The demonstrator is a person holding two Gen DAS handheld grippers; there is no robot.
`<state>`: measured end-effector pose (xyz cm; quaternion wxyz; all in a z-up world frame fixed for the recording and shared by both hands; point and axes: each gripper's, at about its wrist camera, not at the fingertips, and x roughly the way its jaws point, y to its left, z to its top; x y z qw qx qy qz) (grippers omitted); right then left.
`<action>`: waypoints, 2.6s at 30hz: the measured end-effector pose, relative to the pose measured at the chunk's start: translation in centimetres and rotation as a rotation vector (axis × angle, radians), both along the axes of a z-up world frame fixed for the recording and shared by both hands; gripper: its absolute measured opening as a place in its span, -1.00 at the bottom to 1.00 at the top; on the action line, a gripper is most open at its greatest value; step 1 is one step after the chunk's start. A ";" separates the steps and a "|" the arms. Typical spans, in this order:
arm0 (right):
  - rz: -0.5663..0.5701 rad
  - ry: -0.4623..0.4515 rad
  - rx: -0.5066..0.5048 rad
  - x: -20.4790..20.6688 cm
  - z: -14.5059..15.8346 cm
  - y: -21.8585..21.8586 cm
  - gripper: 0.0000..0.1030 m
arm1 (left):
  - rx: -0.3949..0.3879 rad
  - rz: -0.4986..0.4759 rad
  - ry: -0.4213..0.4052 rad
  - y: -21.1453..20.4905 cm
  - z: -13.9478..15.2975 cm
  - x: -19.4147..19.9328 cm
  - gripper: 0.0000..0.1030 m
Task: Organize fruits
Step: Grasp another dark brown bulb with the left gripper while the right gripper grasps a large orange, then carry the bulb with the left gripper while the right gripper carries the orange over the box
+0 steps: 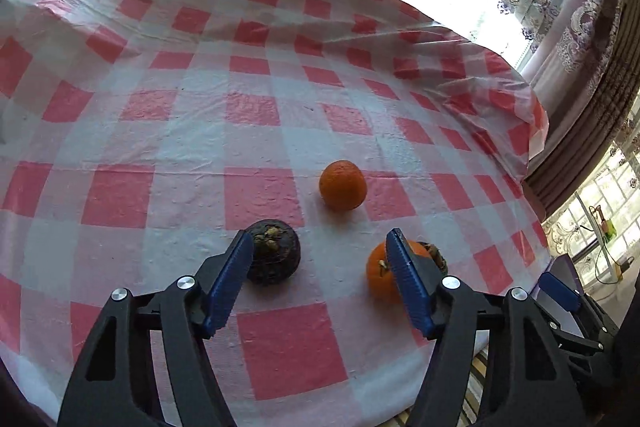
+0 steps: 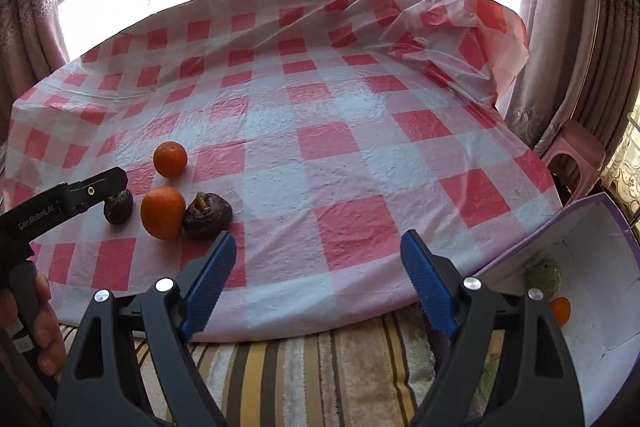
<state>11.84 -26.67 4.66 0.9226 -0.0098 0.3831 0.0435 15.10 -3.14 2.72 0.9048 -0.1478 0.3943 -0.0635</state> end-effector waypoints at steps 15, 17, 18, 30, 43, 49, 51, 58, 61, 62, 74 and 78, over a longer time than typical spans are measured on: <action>0.155 -0.070 -0.186 -0.3 -0.3 7.5 0.66 | 0.154 -0.014 0.072 0.2 -2.0 0.9 -0.04; 0.164 -0.072 -0.199 -0.3 -0.5 8.0 0.67 | 0.183 -0.016 0.069 -0.1 -2.1 1.0 -0.18; 0.167 -0.073 -0.202 -0.2 -0.5 8.1 0.67 | 0.195 -0.017 0.069 -0.2 -2.1 1.0 -0.21; 0.234 -0.121 -0.332 -0.1 -1.2 11.1 0.67 | 0.166 0.094 0.052 2.0 -1.9 0.6 -0.26; 0.326 -0.147 -0.477 0.3 -2.5 14.7 0.61 | 0.142 0.149 0.048 3.4 -1.9 0.5 -0.26; 0.349 -0.105 -0.469 1.1 -3.1 15.2 0.32 | 0.142 0.148 0.048 3.4 -1.9 0.5 -0.26; 0.357 -0.087 -0.454 1.4 -3.3 15.1 0.15 | 0.142 0.149 0.048 3.4 -1.9 0.4 -0.26; 0.376 -0.082 -0.373 1.2 -3.1 14.3 -0.13 | 0.143 0.150 0.046 3.4 -1.9 0.4 -0.26; 0.381 -0.109 -0.357 0.6 -2.8 14.1 -0.13 | 0.143 0.151 0.044 3.3 -1.8 0.4 -0.26; 0.379 -0.117 -0.352 0.4 -2.7 14.0 -0.13 | 0.143 0.152 0.043 3.3 -1.8 0.4 -0.26; 0.312 -0.122 -0.194 0.3 -1.2 10.5 -0.13 | 0.169 0.137 -0.007 2.4 -1.0 -0.1 -0.27; 0.297 -0.124 -0.164 0.3 -1.0 9.8 -0.13 | 0.182 0.130 -0.029 2.1 -0.6 -0.3 -0.27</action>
